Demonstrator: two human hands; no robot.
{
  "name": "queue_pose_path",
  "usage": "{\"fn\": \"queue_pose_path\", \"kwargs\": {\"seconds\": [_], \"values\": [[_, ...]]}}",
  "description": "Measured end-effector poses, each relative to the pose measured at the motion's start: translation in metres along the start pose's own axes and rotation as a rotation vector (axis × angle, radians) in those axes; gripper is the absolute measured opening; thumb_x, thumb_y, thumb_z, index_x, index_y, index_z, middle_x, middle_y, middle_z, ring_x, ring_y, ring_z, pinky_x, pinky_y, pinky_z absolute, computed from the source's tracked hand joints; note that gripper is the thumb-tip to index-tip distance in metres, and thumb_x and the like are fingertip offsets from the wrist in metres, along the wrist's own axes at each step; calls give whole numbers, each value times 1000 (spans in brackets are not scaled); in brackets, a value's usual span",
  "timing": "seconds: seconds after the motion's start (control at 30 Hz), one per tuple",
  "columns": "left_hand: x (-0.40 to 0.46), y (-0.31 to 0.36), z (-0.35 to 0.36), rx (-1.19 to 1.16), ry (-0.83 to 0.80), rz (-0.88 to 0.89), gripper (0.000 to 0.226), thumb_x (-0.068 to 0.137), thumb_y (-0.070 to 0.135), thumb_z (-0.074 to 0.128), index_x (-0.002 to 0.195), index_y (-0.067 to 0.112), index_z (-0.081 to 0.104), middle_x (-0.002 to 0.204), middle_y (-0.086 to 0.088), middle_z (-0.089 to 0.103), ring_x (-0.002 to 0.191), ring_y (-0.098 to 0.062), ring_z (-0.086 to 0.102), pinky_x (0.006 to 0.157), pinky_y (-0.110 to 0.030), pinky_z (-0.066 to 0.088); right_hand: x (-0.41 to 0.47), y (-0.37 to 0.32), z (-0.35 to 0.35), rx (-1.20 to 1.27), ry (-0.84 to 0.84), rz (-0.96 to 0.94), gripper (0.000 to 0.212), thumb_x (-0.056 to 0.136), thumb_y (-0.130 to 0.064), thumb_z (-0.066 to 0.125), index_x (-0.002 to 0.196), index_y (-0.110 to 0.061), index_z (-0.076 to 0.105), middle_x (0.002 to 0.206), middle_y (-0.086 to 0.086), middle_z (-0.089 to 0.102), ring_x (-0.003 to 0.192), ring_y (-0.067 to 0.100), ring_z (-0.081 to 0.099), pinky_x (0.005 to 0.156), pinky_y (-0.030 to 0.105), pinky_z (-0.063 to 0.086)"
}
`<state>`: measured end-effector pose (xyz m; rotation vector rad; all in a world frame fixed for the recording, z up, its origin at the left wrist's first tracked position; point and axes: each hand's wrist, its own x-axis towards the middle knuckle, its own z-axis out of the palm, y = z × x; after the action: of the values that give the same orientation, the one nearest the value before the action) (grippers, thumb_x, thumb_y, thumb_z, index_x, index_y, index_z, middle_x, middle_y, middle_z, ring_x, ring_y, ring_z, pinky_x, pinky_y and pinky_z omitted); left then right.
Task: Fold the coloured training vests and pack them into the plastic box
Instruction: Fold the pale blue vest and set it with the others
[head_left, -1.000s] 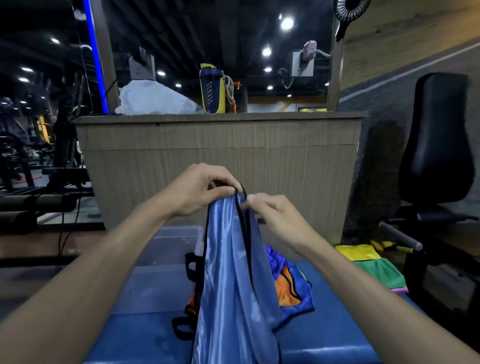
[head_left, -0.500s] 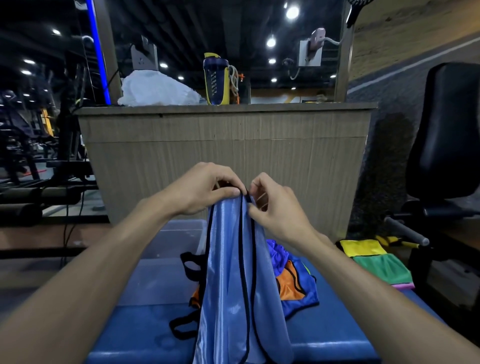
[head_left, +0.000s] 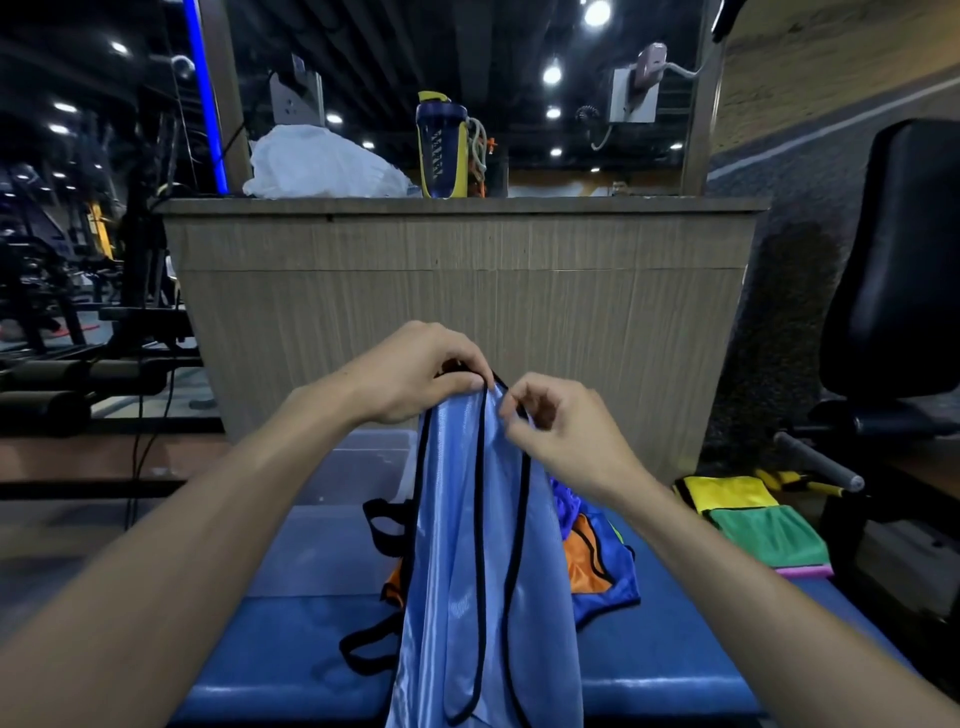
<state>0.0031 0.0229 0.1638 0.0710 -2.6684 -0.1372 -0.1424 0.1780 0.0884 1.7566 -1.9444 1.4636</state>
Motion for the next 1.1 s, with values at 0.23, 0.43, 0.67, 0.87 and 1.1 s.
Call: {"fn": "queue_pose_path", "kwargs": {"seconds": [0.23,0.43,0.67,0.87,1.1], "values": [[1,3,4,46,-52,-25,15,99,25,64,106,28,76,106,17,71,98,3,59,84,-16,39,-9,11,-1,-264,40,-63,29,75,-10,65,81,-27,43,65,-6,53,58,13,49,59,35,42],[1,1,4,52,-58,-55,15,99,26,63,106,29,76,106,17,71,98,2,59,81,-16,38,-13,9,-18,-177,-56,-112,23,78,3,58,87,-14,46,73,-3,53,61,14,48,57,19,35],[7,10,8,26,-55,-78,13,98,29,66,104,29,77,95,22,70,87,13,58,73,-9,36,-22,3,-9,-122,-145,3,28,78,0,55,77,-24,69,70,-10,69,61,10,59,62,26,47],[11,19,10,26,-33,-82,11,96,30,68,101,28,78,89,24,68,83,15,58,72,-8,36,-32,4,8,-28,-8,96,31,85,-52,72,73,-23,71,59,4,62,50,10,50,53,30,41],[4,18,9,44,21,-156,13,98,27,66,102,25,78,97,16,73,88,4,62,78,-16,41,-44,9,14,-99,20,32,16,82,-32,78,72,-22,70,72,-7,67,66,13,60,65,32,49]]}}
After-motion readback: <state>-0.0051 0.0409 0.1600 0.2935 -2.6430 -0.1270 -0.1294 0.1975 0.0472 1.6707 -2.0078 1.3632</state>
